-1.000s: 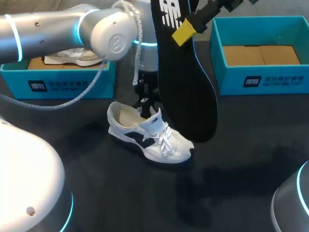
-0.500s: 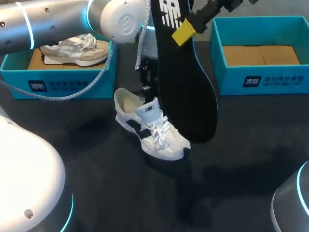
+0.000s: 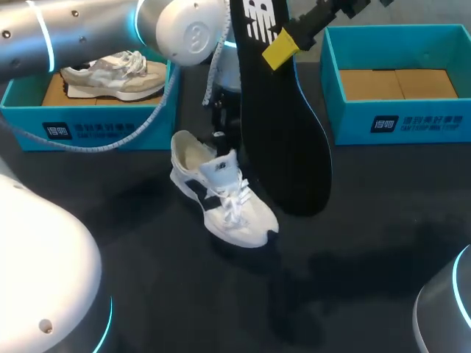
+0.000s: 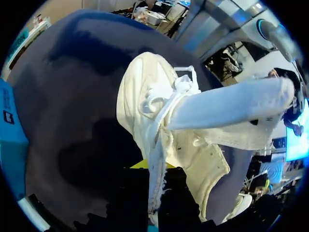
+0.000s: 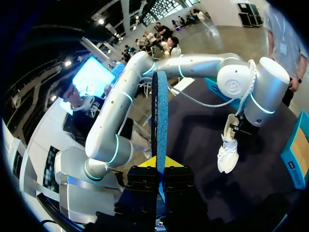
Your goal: Take the shoe out of the shoebox, open the shoe tongue, remove and reinsert the insole, then place the shoe into the shoebox
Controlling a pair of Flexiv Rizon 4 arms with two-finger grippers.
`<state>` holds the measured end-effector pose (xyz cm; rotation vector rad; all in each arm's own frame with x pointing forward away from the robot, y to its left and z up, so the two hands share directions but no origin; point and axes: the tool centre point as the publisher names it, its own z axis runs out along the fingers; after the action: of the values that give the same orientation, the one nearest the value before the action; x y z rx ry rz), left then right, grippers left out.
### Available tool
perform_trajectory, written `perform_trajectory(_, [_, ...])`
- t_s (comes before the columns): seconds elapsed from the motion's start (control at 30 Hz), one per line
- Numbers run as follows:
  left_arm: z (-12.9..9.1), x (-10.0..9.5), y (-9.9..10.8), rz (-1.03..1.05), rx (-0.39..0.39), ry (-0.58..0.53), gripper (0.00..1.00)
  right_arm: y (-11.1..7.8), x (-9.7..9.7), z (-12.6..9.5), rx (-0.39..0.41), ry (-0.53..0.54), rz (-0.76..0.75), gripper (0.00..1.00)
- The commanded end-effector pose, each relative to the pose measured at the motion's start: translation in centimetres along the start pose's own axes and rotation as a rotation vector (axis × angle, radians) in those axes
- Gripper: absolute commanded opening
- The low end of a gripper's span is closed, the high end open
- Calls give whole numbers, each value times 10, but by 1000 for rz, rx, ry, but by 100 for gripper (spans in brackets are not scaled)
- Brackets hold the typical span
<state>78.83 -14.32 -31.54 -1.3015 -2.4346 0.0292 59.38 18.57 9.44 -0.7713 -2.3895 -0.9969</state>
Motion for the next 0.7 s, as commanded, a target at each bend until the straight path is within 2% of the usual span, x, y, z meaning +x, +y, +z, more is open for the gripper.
perform_trajectory(0.03, [-8, -8, 2, 91, -67, 106, 0, 2, 0, 1, 3, -1, 2, 0])
perform_trajectory(0.07, [-8, -9, 3, 87, -71, 79, 0, 2, 0, 1, 3, -1, 2, 0])
perform_trajectory(0.37, [-4, -27, 9, 294, -174, 125, 0, 2, 0, 1, 3, -1, 2, 0])
perform_trajectory(0.7, [2, -52, -3, 405, -202, 120, 0, 2, 0, 1, 3, -1, 2, 0])
